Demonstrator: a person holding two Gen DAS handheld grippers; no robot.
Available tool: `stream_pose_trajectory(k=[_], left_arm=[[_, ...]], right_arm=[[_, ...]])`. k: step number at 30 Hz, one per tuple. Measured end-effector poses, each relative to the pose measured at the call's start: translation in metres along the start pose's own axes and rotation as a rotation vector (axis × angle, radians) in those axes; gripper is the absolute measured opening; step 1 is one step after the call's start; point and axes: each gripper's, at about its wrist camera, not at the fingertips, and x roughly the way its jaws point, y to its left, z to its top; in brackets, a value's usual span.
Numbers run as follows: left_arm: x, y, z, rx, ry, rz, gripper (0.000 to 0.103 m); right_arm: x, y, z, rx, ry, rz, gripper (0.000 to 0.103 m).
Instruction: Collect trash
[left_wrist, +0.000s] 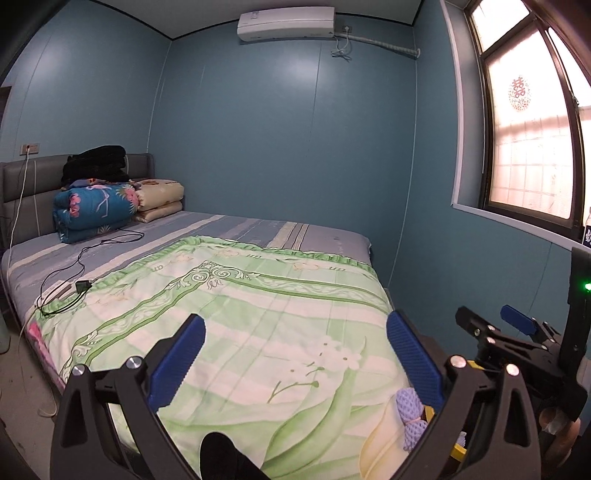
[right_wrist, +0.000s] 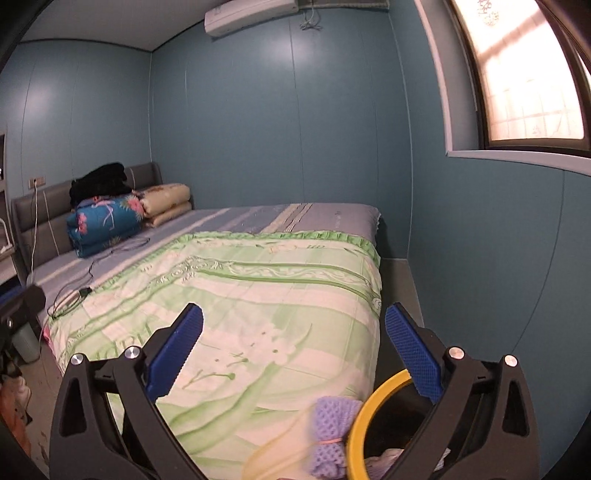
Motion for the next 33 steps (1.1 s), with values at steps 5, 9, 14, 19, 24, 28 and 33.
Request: stream_pose_trajectory(k=[5,9,14,19,24,28,33], left_arm=[[-0.018,0.003,-0.009,-0.045,-0.023,-0.013,0.095],[-0.026,0.001,-0.016,-0.047,-0.044,-0.020,0.095],[-0.029,-0.001,-0.018,-0.057,-0.056,-0.026,0.095],[-0.030,-0.002,-0.021,-0.051,-0.061,-0.021,0.095],[-0.030,-0.001,-0.022,-0.052,-0.062,-0.022,0.095],[-0.030,0.000,-0.022,-0.059,-0.063,-0.022,0.095],[-0.030,0.000,-0.024,-0.061,-0.066,-0.015,0.095]], right_arm=[[-0.009,0.005,-0.007,0.014,-0.042,-0.022,0.095],[-0.011,0.007,-0.011,0.018,-0.037,-0.008,0.095],[-0.009,0.005,-0.013,0.023,-0.031,-0.009,0.095],[-0.009,0.007,-0.016,0.019,-0.027,-0.011,0.095],[-0.006,0.006,-0.018,0.019,-0.017,-0.008,0.095],[-0.004,0.006,-0.019,0.019,-0.008,-0.007,0.095],[-0.002,0.006,-0.021,0.020,-0.005,-0.006,0.095]])
